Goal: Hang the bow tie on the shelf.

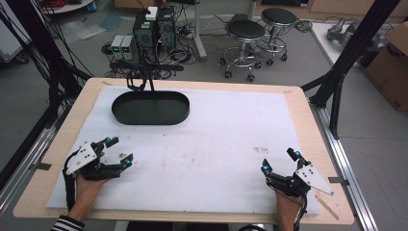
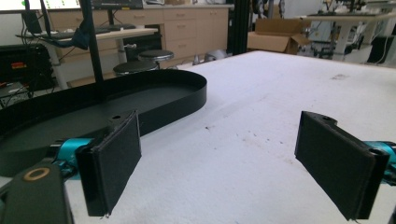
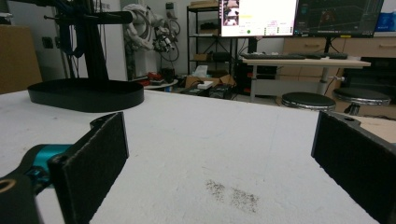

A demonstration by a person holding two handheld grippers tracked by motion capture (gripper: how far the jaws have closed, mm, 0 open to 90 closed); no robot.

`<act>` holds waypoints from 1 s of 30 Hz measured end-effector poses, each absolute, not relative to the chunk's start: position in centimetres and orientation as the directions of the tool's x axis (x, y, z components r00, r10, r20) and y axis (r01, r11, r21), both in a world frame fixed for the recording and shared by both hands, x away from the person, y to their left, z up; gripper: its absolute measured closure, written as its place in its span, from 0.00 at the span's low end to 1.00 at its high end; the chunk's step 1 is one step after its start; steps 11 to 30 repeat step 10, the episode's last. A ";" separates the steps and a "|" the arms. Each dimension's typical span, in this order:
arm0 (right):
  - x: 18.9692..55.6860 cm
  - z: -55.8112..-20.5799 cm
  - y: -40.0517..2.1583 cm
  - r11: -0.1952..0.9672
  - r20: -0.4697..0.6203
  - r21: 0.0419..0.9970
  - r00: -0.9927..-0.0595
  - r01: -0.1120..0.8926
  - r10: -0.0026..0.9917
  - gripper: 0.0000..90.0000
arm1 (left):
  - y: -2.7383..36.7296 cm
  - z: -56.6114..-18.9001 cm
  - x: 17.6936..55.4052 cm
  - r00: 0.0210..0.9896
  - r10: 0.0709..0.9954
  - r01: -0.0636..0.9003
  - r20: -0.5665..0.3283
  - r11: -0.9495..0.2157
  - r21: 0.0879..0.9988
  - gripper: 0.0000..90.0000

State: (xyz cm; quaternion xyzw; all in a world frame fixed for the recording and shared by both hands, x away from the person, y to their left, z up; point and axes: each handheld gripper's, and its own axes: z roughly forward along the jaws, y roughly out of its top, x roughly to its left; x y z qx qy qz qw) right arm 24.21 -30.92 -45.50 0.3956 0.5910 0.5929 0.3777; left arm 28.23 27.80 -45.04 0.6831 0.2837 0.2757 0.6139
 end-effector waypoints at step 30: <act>24.2 -45.5 -30.9 -0.019 0.026 1.000 -0.401 0.023 0.916 0.03 | 28.3 -45.3 27.6 0.678 0.735 0.000 0.022 -0.031 1.000 0.17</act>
